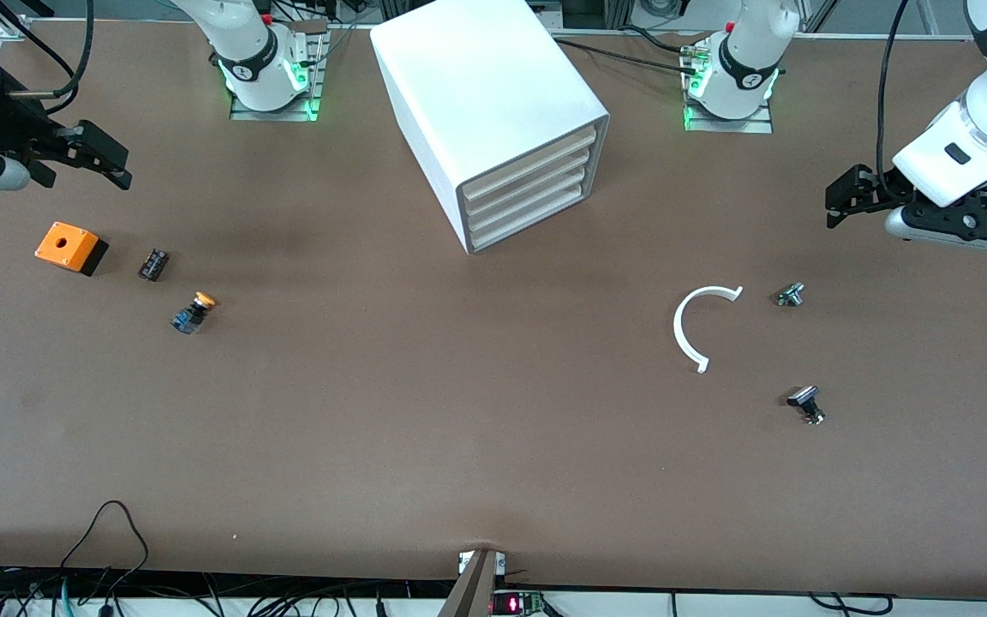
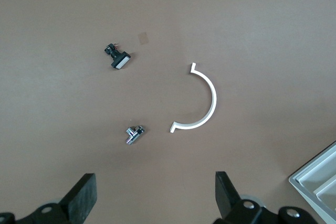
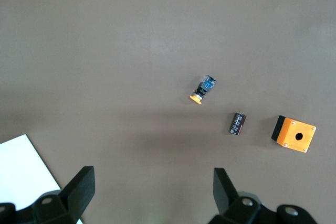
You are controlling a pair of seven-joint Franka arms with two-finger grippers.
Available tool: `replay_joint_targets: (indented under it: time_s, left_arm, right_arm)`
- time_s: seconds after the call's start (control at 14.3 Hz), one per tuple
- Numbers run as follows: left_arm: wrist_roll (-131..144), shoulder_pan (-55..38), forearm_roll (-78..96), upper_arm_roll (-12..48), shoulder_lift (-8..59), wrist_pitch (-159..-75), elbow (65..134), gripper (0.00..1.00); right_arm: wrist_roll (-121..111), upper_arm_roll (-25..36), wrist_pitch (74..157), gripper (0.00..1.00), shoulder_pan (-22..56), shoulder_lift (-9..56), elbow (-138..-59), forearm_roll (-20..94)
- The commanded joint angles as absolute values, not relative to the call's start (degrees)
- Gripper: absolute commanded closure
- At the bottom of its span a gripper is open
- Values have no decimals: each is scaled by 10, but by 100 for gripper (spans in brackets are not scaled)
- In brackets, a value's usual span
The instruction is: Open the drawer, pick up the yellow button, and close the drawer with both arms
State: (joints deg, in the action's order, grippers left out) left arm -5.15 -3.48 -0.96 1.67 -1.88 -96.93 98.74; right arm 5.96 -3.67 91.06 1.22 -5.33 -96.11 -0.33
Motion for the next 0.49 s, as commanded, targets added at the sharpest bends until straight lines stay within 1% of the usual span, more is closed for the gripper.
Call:
replay_joint_targets:
  time_s: [0.0, 0.42]
  left_arm:
    - [-49, -31, 1, 18, -11, -965, 971, 1]
    - [-53, -33, -6, 18, -4, -964, 962, 1]
  right_arm:
    - [62, -48, 909, 0, 3, -55, -955, -5]
    - [45, -45, 906, 0, 2, -60, -954, -6]
